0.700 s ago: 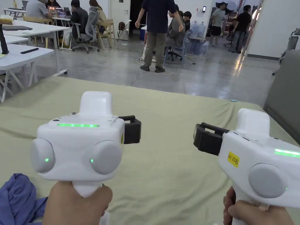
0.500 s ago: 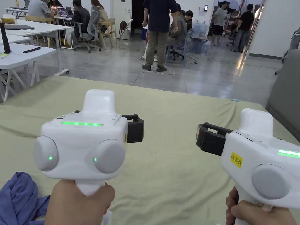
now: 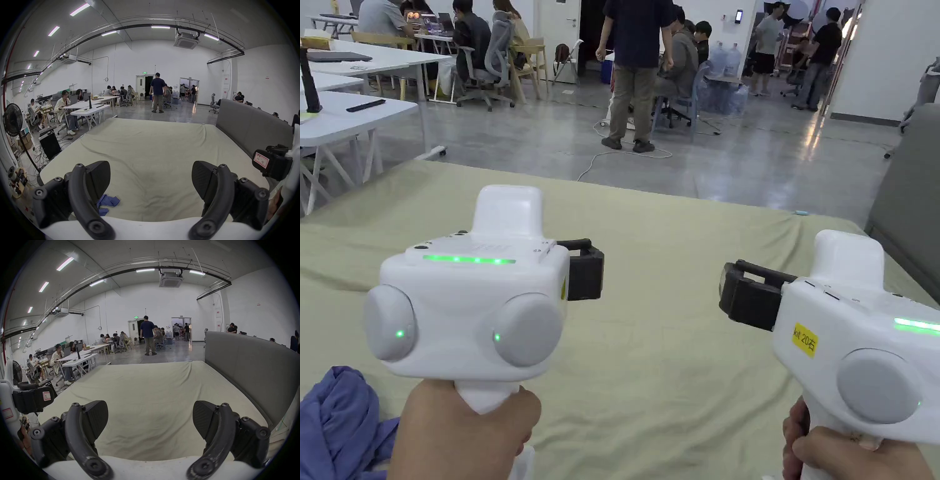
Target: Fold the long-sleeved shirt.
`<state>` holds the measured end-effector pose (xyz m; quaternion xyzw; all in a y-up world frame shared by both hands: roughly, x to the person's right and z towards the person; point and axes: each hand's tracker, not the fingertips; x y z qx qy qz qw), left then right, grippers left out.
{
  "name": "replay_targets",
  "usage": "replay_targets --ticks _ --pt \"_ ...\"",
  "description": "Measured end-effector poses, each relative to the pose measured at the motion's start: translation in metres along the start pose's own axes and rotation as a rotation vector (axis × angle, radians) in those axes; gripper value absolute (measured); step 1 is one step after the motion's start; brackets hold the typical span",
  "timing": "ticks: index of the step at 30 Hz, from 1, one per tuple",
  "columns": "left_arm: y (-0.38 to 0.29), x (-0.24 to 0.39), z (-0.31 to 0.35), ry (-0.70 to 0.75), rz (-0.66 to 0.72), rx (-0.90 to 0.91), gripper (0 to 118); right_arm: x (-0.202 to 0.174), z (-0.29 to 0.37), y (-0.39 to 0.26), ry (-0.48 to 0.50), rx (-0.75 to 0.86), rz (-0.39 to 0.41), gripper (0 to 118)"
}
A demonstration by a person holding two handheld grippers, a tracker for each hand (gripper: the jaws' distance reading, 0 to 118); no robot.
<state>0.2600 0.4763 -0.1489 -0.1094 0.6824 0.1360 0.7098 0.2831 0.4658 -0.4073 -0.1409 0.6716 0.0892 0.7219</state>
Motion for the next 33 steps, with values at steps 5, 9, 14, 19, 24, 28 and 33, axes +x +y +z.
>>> replay_targets --ticks 5,9,14,19,24,28,33 --pt "-0.001 0.000 0.000 -0.006 0.002 -0.006 104 0.008 0.001 0.003 -0.026 0.006 -0.022 106" --pt "-0.001 0.000 -0.001 -0.007 0.002 -0.008 104 0.010 0.001 0.004 -0.010 -0.007 -0.039 106" --pt "0.001 0.000 0.001 -0.013 0.004 0.000 104 0.006 0.004 0.003 -0.013 0.008 -0.018 106" --pt "0.002 -0.002 0.003 -0.004 0.006 0.010 104 0.004 0.005 0.005 -0.017 0.020 -0.012 106" --pt "0.001 -0.005 0.004 -0.005 0.013 0.009 104 0.003 0.006 0.004 -0.013 0.018 -0.016 106" --pt "0.001 -0.006 0.004 -0.005 0.014 0.009 104 0.003 0.007 0.004 -0.014 0.024 -0.009 103" --pt "0.002 -0.004 0.006 -0.008 0.008 0.013 104 0.005 0.007 0.004 -0.015 0.021 -0.017 103"
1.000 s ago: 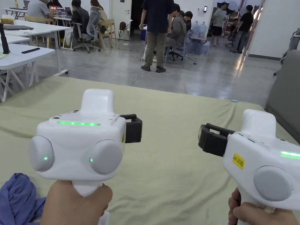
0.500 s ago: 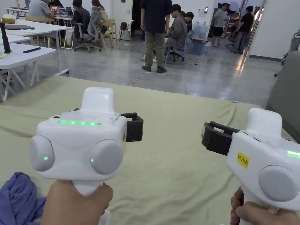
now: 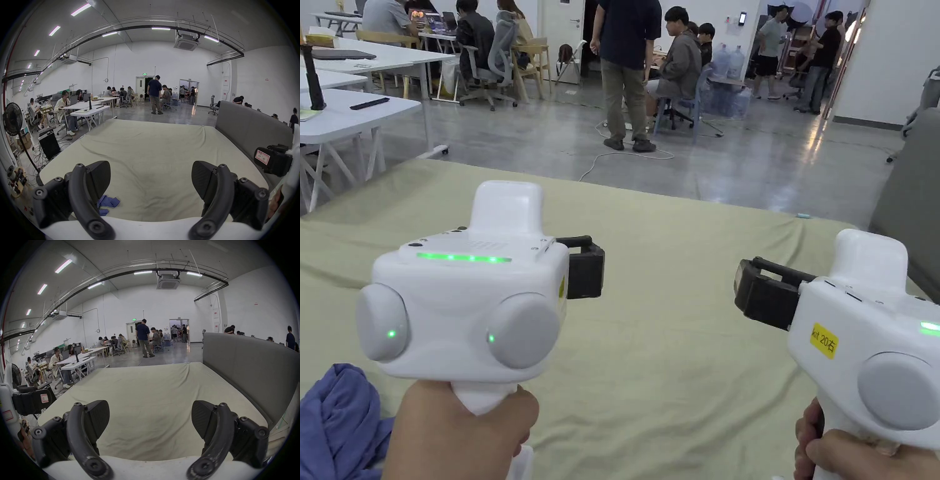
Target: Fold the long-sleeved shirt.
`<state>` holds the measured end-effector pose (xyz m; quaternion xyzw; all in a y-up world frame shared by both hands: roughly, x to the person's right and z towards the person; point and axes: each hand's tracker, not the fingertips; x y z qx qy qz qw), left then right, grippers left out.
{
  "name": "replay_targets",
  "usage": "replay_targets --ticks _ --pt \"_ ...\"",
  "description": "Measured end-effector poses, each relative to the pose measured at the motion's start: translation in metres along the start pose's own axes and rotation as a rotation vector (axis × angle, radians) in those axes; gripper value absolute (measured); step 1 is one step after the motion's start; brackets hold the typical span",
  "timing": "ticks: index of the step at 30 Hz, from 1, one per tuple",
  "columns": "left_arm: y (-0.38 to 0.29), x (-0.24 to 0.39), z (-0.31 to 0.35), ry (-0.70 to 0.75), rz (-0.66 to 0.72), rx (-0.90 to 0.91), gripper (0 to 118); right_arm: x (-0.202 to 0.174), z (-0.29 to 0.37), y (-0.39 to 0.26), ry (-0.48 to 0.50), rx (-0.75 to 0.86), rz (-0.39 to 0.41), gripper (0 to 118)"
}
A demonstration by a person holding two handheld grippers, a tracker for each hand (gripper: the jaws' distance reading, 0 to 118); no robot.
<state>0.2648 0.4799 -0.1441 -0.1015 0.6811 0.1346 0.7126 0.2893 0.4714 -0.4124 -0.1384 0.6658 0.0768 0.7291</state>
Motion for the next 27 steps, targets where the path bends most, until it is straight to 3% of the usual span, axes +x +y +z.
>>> replay_targets --ticks 23,24,25,26,27 --pt "0.003 0.002 0.003 -0.008 -0.003 0.016 103 0.000 0.002 0.000 0.003 0.009 0.004 101" --pt "0.002 0.001 0.004 -0.014 -0.001 0.023 98 0.000 0.003 -0.001 0.008 0.014 0.004 92" --pt "0.000 -0.001 0.006 -0.055 0.000 0.053 63 0.000 0.005 -0.002 0.011 0.026 0.008 57" --pt "-0.005 -0.005 0.013 -0.164 0.002 0.135 13 -0.002 0.007 -0.003 0.006 0.042 0.016 14" --pt "-0.008 -0.006 0.013 -0.207 0.003 0.138 0 -0.005 0.005 -0.003 -0.004 0.037 0.037 0"
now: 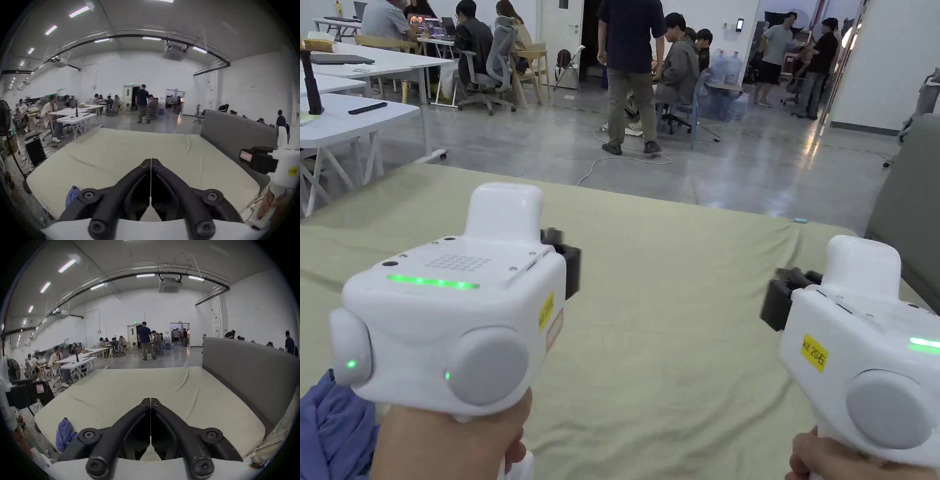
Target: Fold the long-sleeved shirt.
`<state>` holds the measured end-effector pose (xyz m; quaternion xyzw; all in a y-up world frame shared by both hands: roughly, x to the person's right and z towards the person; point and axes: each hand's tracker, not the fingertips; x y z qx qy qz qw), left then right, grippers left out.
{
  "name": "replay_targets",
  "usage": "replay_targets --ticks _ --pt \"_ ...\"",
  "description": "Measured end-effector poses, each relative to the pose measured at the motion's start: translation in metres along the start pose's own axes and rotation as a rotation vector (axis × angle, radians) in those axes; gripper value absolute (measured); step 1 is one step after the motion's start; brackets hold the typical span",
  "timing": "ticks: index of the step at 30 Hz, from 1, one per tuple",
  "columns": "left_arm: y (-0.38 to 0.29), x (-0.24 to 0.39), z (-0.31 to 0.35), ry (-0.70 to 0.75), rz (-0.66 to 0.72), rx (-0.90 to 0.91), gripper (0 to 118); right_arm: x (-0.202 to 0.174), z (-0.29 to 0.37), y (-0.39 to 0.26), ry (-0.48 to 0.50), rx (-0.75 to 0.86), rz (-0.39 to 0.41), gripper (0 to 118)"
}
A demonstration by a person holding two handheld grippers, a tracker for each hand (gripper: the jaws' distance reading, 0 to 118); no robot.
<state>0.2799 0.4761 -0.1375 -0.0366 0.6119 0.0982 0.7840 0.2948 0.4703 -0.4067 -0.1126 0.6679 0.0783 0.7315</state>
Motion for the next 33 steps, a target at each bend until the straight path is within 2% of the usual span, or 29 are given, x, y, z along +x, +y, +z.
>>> replay_targets --ticks 1,4,9,11,13,15,16,18,20,21,22,23,24,27,33 --pt "-0.002 0.003 -0.001 0.052 0.011 -0.016 0 -0.001 0.002 -0.001 -0.007 0.012 0.036 0" --pt "-0.008 0.006 -0.010 0.006 0.006 -0.061 0 -0.006 0.009 -0.005 -0.019 0.049 0.092 0" --pt "-0.011 -0.005 -0.010 0.050 -0.008 -0.085 0 -0.017 0.001 -0.005 0.024 0.027 0.074 0" --pt "-0.008 -0.027 -0.003 0.081 0.011 -0.102 0 -0.038 -0.008 -0.006 0.043 0.018 0.081 0" --pt "-0.005 -0.056 0.009 0.194 0.001 -0.121 0 -0.073 -0.007 -0.007 0.158 0.022 0.109 0" --pt "-0.004 -0.093 0.026 0.316 0.009 -0.132 0 -0.115 -0.006 -0.010 0.360 0.014 0.137 0" --pt "-0.004 -0.112 0.040 0.373 0.029 -0.128 0 -0.134 0.000 -0.011 0.479 0.006 0.132 0" --pt "-0.008 -0.151 0.061 0.467 0.068 -0.123 0 -0.161 0.002 -0.014 0.657 -0.029 0.085 0" --pt "-0.019 -0.183 0.075 0.521 0.112 -0.135 1 -0.178 0.007 -0.018 0.749 -0.066 0.039 0" --pt "-0.026 -0.198 0.078 0.542 0.127 -0.158 18 -0.181 0.005 -0.022 0.775 -0.082 0.025 0" --pt "-0.035 -0.210 0.076 0.562 0.142 -0.200 67 -0.182 0.001 -0.025 0.796 -0.099 0.021 0" --pt "-0.046 -0.224 0.071 0.573 0.160 -0.261 108 -0.182 -0.001 -0.029 0.801 -0.115 0.031 0" --pt "-0.061 -0.232 0.064 0.570 0.191 -0.321 118 -0.181 -0.004 -0.032 0.791 -0.126 0.048 0" --pt "-0.095 -0.262 0.043 0.514 0.271 -0.348 118 -0.168 -0.015 -0.045 0.724 -0.149 0.083 0" --pt "-0.186 -0.312 -0.049 0.497 0.385 -0.620 117 -0.134 -0.031 -0.056 0.626 -0.213 0.102 0"
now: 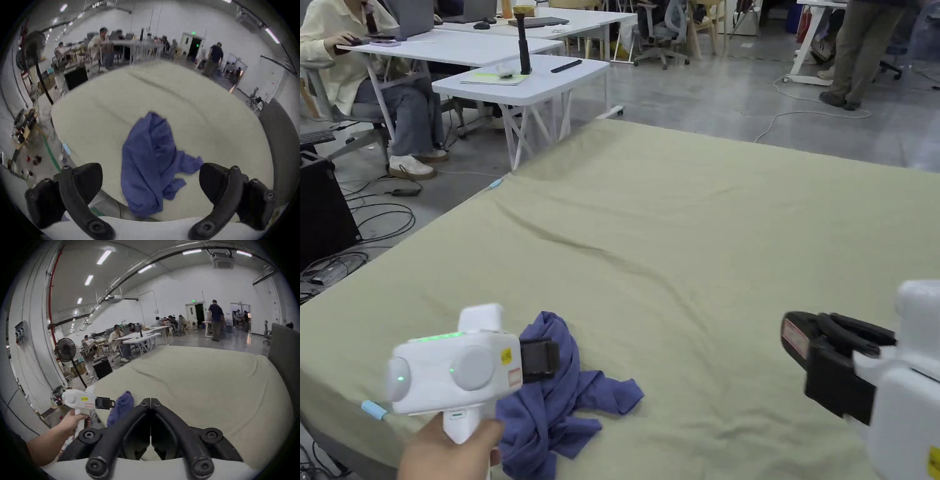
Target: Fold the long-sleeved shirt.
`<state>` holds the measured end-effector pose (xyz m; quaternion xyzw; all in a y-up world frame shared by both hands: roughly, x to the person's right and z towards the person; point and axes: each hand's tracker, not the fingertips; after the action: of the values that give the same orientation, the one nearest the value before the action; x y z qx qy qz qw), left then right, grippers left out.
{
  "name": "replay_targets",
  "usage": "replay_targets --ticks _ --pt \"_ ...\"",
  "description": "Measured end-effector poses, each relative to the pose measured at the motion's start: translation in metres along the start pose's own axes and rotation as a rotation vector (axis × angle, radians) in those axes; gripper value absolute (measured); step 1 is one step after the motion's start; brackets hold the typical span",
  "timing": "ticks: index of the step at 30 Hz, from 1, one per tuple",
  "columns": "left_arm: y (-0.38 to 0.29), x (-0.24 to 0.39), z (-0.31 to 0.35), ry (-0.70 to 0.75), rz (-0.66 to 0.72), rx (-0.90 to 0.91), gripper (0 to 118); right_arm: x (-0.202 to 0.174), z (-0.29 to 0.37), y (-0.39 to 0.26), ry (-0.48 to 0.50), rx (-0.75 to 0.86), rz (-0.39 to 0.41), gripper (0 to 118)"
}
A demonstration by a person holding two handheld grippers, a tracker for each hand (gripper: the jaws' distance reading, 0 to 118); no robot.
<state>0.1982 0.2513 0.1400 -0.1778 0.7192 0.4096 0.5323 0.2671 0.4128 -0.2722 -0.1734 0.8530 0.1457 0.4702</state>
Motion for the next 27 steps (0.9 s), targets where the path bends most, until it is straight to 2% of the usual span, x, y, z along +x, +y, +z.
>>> replay_targets --ticks 2,3,4,5,6,8,9,11,13,14,15,16,17,19,24,27 --pt "-0.001 -0.007 -0.039 0.046 0.012 -0.081 100 0.011 0.005 -0.001 -0.023 -0.009 0.000 0" --pt "-0.007 -0.006 -0.056 0.068 0.015 -0.125 79 0.015 0.008 0.000 -0.034 -0.013 -0.001 0" --pt "-0.009 -0.010 -0.068 0.089 0.016 -0.169 49 0.018 0.012 0.000 -0.045 -0.014 0.001 0" --pt "-0.011 -0.014 -0.079 0.109 0.018 -0.198 35 0.021 0.016 0.001 -0.056 -0.012 0.005 0" --pt "-0.013 -0.019 -0.085 0.097 0.018 -0.211 33 0.023 0.019 0.003 -0.067 -0.008 0.009 0" --pt "-0.015 -0.017 -0.075 0.050 0.038 -0.159 15 0.027 0.025 0.007 -0.072 -0.001 0.015 0" --pt "-0.010 -0.016 -0.069 0.040 0.040 -0.156 10 0.030 0.030 0.010 -0.071 0.003 0.015 0" --pt "0.001 -0.005 -0.046 0.012 0.047 -0.127 5 0.035 0.036 0.019 -0.049 0.012 -0.012 0" --pt "0.022 0.009 -0.006 -0.133 0.084 -0.041 5 0.043 0.037 0.033 0.069 -0.128 -0.092 0" --pt "0.033 0.020 0.018 -0.200 0.091 0.013 5 0.050 0.039 0.037 0.167 -0.116 -0.142 0" --pt "0.043 0.047 0.051 -0.243 0.056 0.072 5 0.051 0.048 0.038 0.173 -0.026 -0.171 0" --pt "0.054 0.066 0.076 -0.281 0.009 0.109 5 0.050 0.057 0.039 0.154 0.040 -0.160 0" --pt "0.064 0.088 0.102 -0.336 -0.034 0.159 5 0.050 0.068 0.046 0.093 0.085 -0.099 0" --pt "0.080 0.135 0.146 -0.422 -0.116 0.237 5 0.048 0.089 0.054 0.047 0.163 -0.030 0" --pt "0.105 0.248 0.214 -0.771 -0.206 0.272 5 0.062 0.141 0.071 0.043 0.258 -0.050 0" --pt "0.112 0.322 0.232 -0.834 -0.289 0.312 5 0.075 0.167 0.074 -0.014 0.298 -0.041 0"
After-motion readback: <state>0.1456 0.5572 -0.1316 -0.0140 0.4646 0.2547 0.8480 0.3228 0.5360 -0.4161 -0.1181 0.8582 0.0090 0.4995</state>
